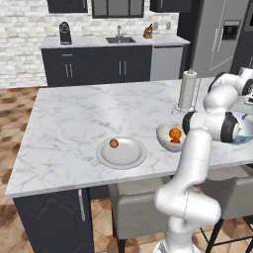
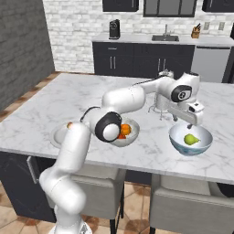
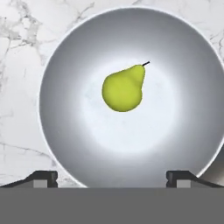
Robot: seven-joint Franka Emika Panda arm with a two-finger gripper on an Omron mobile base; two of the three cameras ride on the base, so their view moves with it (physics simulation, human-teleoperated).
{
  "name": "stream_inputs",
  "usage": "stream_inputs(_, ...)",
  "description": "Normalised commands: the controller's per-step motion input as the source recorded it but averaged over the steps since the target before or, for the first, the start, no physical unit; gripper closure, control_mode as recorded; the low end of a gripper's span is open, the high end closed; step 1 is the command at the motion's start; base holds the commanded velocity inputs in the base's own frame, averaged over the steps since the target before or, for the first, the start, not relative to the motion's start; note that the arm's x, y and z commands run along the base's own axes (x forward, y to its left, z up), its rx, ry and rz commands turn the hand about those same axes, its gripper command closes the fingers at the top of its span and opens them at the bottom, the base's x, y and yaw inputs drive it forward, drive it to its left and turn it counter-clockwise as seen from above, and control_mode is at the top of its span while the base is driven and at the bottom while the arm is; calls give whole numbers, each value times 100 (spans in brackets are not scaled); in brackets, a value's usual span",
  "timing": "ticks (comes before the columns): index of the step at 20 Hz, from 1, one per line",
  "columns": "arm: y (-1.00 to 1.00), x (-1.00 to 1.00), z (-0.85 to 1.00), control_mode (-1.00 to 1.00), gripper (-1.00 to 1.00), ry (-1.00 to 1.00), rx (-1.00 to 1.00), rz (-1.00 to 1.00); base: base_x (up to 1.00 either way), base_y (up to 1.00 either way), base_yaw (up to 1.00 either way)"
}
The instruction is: Take the fruits from the plate on the dining counter and place two fruits in each bowl.
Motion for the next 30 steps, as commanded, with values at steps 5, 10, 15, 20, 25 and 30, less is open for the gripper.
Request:
stream_inputs(5, 100, -42, 0, -100, -100, -1, -18, 10, 0, 0, 0)
stream_inputs(10, 100, -37, 9, -100, -100, 0, -6, 16, 0, 0, 0)
stream_inputs(15, 100, -35, 10, -100, -100, 0, -1, 17, 0, 0, 0)
stream_inputs(20, 100, -23, 17, -100, -100, 4, 0, 26, 0, 0, 0)
stream_inputs(25, 100, -12, 23, -100, -100, 2, 2, 23, 0, 0, 0)
stream_inputs(30, 99, -9, 10, -100, -100, 2, 11, 22, 0, 0, 0)
